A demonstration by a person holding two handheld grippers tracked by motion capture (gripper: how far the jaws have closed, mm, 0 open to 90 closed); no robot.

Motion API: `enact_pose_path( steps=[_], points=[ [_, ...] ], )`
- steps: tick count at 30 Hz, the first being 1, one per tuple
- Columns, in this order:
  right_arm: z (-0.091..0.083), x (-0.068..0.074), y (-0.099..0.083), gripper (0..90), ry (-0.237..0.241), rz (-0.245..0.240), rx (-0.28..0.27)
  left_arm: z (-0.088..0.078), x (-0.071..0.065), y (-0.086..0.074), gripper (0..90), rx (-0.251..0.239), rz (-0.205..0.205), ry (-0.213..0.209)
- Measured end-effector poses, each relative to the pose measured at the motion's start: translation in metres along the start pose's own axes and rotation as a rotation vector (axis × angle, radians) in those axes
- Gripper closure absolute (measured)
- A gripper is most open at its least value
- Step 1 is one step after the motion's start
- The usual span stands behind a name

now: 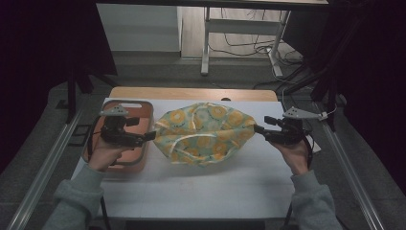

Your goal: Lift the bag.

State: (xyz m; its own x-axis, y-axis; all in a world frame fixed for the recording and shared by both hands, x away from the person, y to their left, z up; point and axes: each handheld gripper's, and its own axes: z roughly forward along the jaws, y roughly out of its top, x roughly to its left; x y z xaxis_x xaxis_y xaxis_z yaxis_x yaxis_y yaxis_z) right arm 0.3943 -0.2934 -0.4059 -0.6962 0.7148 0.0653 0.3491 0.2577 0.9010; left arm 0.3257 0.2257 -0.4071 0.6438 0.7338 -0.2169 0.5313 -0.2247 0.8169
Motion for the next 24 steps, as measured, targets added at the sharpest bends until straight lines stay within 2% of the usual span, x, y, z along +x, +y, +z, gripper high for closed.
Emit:
enact_pose_path(
  steps=[6, 12, 18, 24],
  points=[
    [-0.015, 0.000, -0.007, 35.1, 0.068, 0.032, -0.042, -0.004, -0.002, -0.017, 6.6, -0.004, -0.011, -0.004],
    [-0.033, 0.008, -0.009, 34.4, 0.114, 0.018, -0.063, -0.006, -0.003, -0.026, 6.8, 0.002, -0.006, -0.001],
    [-0.048, 0.013, -0.022, 34.4, 0.091, -0.006, -0.043, -0.010, 0.002, -0.036, 7.1, 0.008, -0.025, 0.009],
    [-0.043, 0.008, -0.033, 34.5, 0.055, 0.000, -0.010, -0.012, 0.007, -0.040, 7.7, 0.006, -0.041, 0.023]
  ],
)
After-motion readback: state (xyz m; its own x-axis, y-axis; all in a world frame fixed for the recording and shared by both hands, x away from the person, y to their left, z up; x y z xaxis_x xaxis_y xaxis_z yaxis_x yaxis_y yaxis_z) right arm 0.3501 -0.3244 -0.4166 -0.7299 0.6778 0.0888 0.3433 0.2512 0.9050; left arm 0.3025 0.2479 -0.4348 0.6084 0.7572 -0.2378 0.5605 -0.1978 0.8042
